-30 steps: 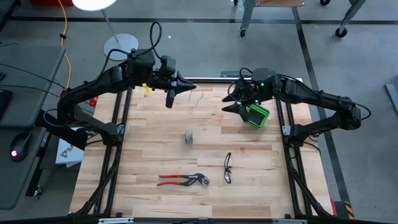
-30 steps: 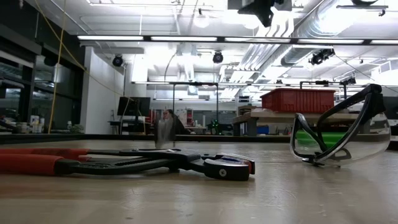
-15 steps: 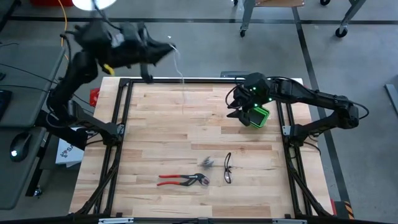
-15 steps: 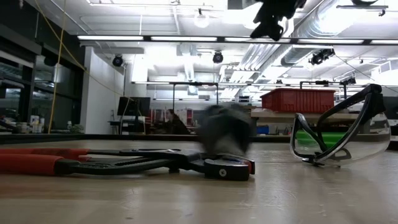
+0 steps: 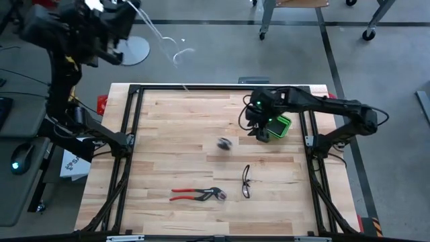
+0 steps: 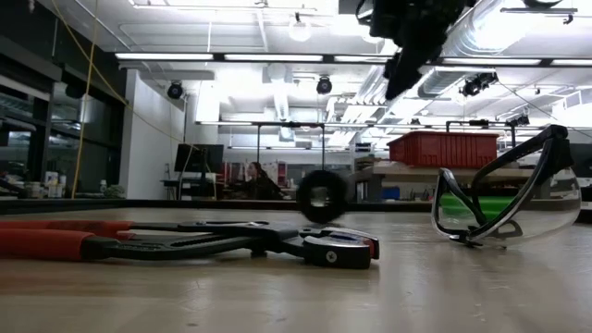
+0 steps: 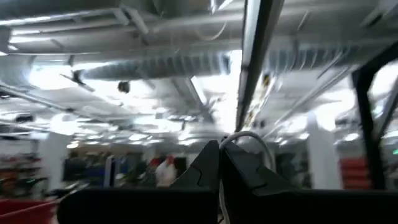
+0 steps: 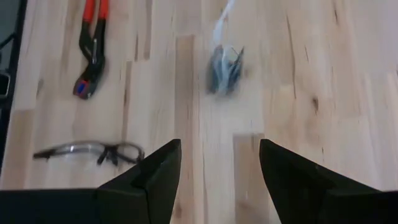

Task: Coil cords
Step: Uncoil the wire from the spool

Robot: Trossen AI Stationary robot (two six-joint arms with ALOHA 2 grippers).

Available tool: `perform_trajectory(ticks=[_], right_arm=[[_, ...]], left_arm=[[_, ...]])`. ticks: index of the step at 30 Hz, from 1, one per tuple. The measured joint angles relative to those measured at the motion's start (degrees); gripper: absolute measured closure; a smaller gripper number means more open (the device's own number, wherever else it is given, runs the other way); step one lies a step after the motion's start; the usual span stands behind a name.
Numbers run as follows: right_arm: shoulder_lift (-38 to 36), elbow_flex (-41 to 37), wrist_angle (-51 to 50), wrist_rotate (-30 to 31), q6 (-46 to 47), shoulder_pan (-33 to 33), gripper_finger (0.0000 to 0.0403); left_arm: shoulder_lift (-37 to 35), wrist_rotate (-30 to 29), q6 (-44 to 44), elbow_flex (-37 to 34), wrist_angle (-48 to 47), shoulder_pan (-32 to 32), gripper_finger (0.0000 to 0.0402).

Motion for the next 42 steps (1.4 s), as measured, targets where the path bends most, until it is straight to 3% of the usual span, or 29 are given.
perform_trajectory(ticks=[4, 9, 17, 24, 34, 42], right_arm=[[4.0, 0.0, 7.5, -0.4, 2.8, 1.0, 0.0195], [8.5, 0.0, 15.8, -0.6, 4.0, 2.8, 0.0195], [13.8, 0.0, 19.4, -0.1, 4.0, 4.5, 0.0195], [18.4, 0.0, 32.2, 2.2, 2.3, 5.5, 0.0195], [21.2, 0.0, 29.3, 16.9, -14.4, 7.0, 0.0195], [21.7, 0.0, 32.3, 15.9, -21.1, 7.7, 0.0195]], left_arm=[[0.5, 2.2, -4.3, 0.2, 1.9, -0.2, 0.0401], [1.1, 2.0, -4.4, 0.1, 2.4, -0.4, 0.0401], [1.2, 1.5, -2.9, 0.2, 2.5, -0.4, 0.0401], [1.2, 0.5, -2.9, 0.2, 2.4, -0.4, 0.0401], [1.2, 0.1, -3.9, 0.2, 2.4, -0.4, 0.0401], [1.1, 0.2, -4.0, 0.2, 2.3, -0.4, 0.0401]])
